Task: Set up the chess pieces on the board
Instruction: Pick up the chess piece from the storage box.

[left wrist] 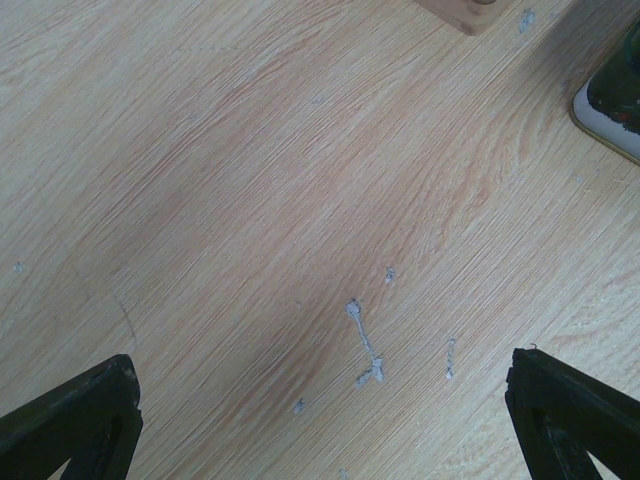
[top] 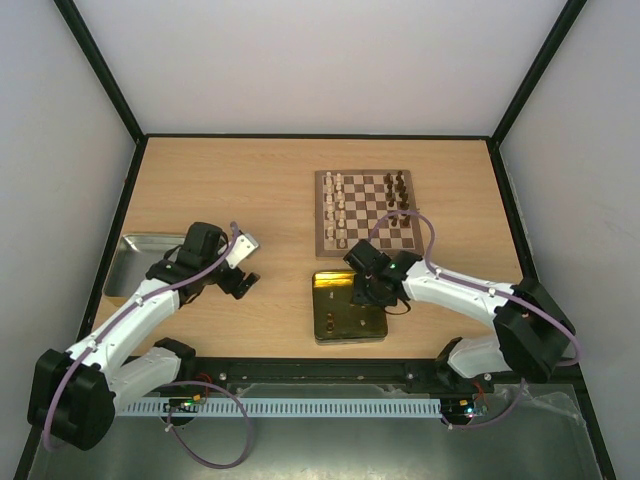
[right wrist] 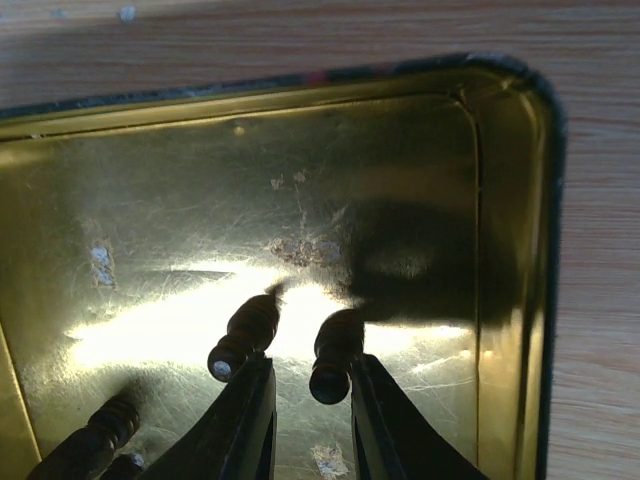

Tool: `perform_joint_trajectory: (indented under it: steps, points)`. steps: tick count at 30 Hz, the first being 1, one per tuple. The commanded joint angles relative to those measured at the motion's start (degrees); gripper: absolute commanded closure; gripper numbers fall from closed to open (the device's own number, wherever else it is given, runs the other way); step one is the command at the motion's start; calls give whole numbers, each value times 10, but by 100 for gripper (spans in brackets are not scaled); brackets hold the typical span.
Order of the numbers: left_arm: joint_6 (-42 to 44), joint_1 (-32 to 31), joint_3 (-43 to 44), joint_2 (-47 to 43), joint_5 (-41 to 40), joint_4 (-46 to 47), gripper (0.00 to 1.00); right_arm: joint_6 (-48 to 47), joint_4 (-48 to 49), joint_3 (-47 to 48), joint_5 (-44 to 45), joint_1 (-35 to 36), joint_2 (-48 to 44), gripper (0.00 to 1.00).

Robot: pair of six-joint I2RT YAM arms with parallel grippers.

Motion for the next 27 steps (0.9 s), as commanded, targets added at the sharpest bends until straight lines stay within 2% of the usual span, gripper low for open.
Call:
perform_joint_trajectory:
  steps: [1,10,21,27]
  points:
    - [-3,-4,-5,3,-6,4,1,11,14,-15,0,10,7,79]
    - [-2,-9,-5,6,-6,4,1,9,14,-35,1,11,7,79]
    - [-1,-11,-5,5,-7,4,1,0,18,-14,13,11,41,91]
    - [-1,-11,-6,5,-7,3,1,-6,-19,19,31,11,34,96]
